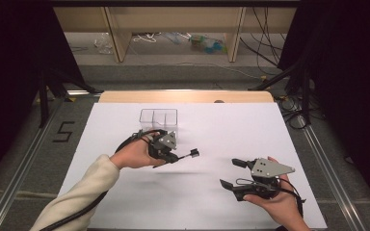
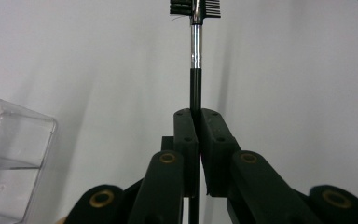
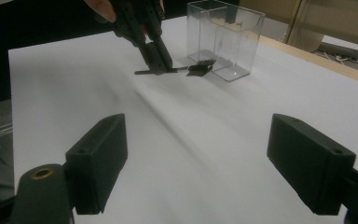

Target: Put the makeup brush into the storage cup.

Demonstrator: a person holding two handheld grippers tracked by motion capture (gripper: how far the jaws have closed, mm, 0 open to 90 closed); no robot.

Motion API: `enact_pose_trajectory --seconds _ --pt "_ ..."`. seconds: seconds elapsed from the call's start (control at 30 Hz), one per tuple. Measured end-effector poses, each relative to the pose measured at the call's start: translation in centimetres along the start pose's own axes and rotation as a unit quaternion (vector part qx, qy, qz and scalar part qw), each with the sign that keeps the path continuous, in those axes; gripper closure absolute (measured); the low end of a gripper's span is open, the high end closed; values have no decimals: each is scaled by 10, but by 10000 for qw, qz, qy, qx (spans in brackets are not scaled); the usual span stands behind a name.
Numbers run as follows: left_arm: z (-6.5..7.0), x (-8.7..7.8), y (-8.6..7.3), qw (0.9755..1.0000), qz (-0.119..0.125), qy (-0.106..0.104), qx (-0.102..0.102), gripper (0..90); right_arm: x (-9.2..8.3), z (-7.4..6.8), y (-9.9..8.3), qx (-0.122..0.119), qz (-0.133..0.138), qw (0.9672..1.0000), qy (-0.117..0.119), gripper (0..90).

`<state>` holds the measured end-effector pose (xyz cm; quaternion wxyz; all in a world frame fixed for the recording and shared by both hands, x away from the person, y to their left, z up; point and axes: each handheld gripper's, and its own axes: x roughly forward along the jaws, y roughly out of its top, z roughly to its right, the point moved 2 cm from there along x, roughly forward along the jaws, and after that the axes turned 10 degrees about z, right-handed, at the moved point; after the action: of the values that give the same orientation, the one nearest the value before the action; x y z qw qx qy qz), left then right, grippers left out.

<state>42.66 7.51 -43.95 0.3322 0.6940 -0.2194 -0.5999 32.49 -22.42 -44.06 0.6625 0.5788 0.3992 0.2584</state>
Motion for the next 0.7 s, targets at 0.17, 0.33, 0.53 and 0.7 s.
enact_pose_trajectory --seconds 0.17,0.33,0.53,0.7 --pt "0 -6 -2 9998 178 66 19 854 0 0 0 1 1 10000 -4 214" --pt "1 -11 -4 9991 393 127 -62 854 0 0 0 1 0 10000 4 214" --pt "3 -15 -8 9968 721 246 -249 854 0 0 0 4 -2 10000 3 213" --pt "4 -18 -11 9935 1003 385 -376 854 0 0 0 -1 -1 10000 -11 213"
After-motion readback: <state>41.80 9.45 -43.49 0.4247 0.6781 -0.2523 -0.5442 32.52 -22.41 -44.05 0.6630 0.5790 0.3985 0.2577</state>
